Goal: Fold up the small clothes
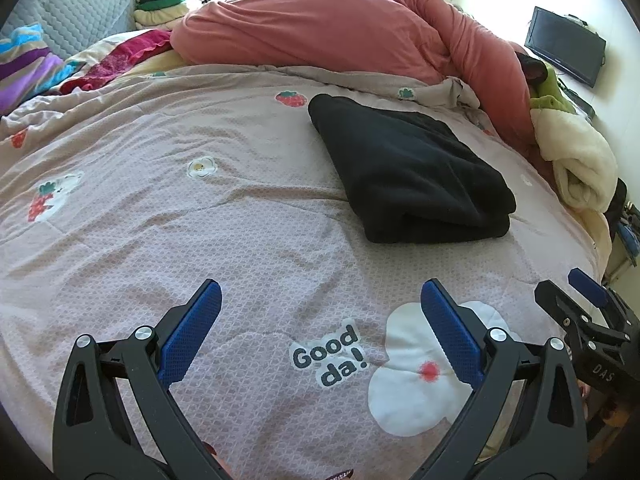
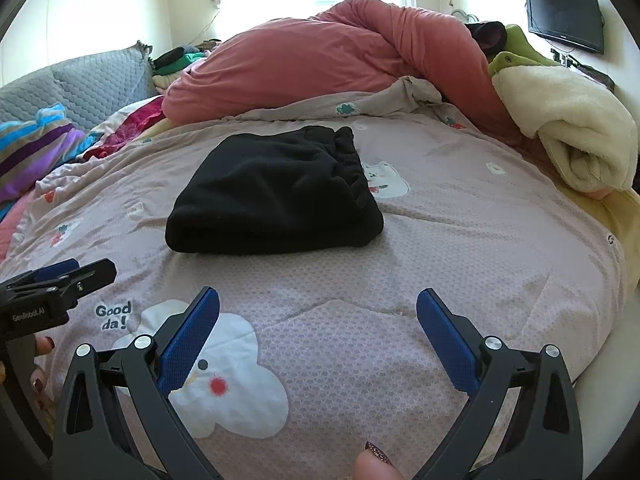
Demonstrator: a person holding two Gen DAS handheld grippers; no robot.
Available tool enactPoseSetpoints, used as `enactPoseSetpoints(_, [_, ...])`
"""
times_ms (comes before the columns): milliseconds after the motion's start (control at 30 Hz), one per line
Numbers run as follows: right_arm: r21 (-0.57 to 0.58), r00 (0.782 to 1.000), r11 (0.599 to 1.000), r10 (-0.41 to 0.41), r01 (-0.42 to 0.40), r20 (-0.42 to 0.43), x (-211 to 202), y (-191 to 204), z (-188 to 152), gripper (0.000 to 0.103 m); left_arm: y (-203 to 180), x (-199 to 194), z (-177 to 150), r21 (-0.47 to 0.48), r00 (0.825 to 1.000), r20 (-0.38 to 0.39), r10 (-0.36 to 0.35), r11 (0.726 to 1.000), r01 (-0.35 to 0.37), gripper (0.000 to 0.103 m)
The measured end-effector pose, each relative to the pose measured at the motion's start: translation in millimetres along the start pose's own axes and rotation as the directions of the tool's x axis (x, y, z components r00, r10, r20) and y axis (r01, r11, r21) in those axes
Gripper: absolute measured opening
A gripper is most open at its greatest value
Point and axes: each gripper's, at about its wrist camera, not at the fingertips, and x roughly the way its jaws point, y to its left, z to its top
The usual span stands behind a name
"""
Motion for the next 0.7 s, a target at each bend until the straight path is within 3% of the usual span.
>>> enactPoseSetpoints(700, [-0.019, 1.000, 1.000, -0.003, 0.003, 0.001, -1.7, 8.6, -1.3, 0.098, 4.0, -3.6, -0.3, -0.003, 0.999, -0.004, 0.032, 0.999, -0.032, 0.094])
